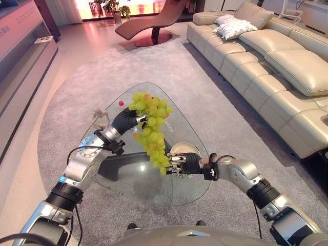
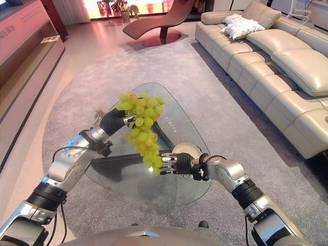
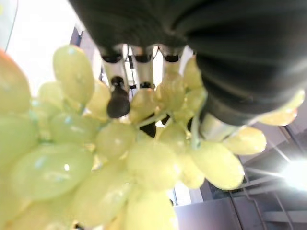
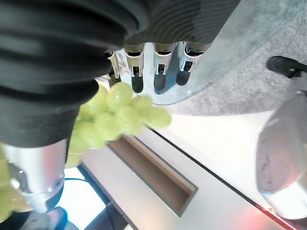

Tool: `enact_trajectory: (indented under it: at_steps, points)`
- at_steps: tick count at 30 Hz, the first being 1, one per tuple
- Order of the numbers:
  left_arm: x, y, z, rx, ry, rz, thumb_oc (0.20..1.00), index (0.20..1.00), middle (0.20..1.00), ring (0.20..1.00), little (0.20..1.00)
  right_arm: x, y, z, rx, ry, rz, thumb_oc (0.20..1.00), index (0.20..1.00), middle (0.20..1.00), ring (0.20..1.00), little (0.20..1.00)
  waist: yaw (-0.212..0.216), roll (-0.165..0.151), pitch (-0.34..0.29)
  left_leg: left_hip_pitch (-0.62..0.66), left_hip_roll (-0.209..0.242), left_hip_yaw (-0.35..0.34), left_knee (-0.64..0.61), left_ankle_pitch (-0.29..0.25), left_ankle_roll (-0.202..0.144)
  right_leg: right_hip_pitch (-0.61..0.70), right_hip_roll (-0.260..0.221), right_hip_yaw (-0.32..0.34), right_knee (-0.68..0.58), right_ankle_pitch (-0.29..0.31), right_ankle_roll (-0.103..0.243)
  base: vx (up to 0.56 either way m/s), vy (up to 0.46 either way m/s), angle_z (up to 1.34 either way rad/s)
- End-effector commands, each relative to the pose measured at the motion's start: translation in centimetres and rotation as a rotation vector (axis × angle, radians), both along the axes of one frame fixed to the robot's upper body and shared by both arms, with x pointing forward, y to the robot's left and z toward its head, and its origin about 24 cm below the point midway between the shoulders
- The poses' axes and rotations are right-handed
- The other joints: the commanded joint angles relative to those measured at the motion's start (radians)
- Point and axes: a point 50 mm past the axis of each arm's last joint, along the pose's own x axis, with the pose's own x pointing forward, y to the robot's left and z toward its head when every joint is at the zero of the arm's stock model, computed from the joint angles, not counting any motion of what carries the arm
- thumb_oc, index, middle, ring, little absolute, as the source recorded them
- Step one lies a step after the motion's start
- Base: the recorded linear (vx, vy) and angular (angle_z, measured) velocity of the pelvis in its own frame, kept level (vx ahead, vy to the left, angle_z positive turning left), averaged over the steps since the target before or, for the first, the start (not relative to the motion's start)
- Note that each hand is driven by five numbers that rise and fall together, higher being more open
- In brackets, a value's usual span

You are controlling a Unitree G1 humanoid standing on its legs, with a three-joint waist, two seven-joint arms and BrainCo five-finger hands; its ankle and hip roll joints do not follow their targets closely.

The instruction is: Pick up fruits into the plate

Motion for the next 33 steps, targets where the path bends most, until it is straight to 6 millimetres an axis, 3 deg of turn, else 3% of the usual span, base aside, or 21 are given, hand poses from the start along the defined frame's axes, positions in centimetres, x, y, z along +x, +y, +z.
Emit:
enact_trajectory:
  at_steps: [1,9,16,24,33]
  points:
    - [0.6,1.3,1.8,-0.071,-0.062,0.02,0.2,0.2,0.2,0.2,0.2,1.9,1.4,4.8,0.194,-0.248,-0.026,1.0,1.0,1.0,1.0,1.0,0.015,-0.023,-0.018,-0.005,0.001,0.042,0.042,-0.067,0.0,0.049,-0.06,-0.126,0.053,-0.063,0.017,0.0,0.015,-0.05]
    - [0.4,1.0,0.8,-0.1,-0.008,0.021,0.2,0.2,0.2,0.2,0.2,3.1,0.9,7.9,0.227,-0.496,-0.158,1.0,1.0,1.0,1.0,1.0,0.005,-0.016,-0.015,-0.009,-0.004,0.038,0.045,-0.073,0.009,0.043,-0.055,-0.104,0.057,-0.071,0.015,0.0,0.009,-0.03]
    - [0.3,-0.8,0.8,-0.143,0.03,-0.043,0.2,0.2,0.2,0.2,0.2,3.5,0.7,9.4,0.19,-0.67,-0.256,1.0,1.0,1.0,1.0,1.0,-0.014,-0.006,-0.007,-0.014,-0.013,0.018,0.05,-0.084,0.02,0.037,-0.045,-0.066,0.065,-0.083,0.011,0.0,0.003,-0.01]
    - [-0.1,-2.9,1.6,-0.211,0.013,-0.136,0.2,0.2,0.2,0.2,0.2,3.5,1.9,9.1,0.222,-0.603,-0.253,1.0,1.0,1.0,1.0,1.0,-0.017,-0.001,-0.003,-0.009,-0.014,0.011,0.045,-0.083,0.019,0.039,-0.044,-0.057,0.06,-0.08,0.012,0.0,0.0,0.0]
    - [-0.1,-4.3,5.1,-0.327,-0.121,-0.177,0.2,0.2,0.2,0.2,0.2,2.9,3.2,7.8,0.274,-0.44,-0.209,1.0,1.0,1.0,1.0,1.0,-0.024,-0.007,-0.009,-0.006,-0.008,0.014,0.042,-0.08,0.017,0.04,-0.039,-0.056,0.069,-0.088,0.009,0.0,0.0,0.0]
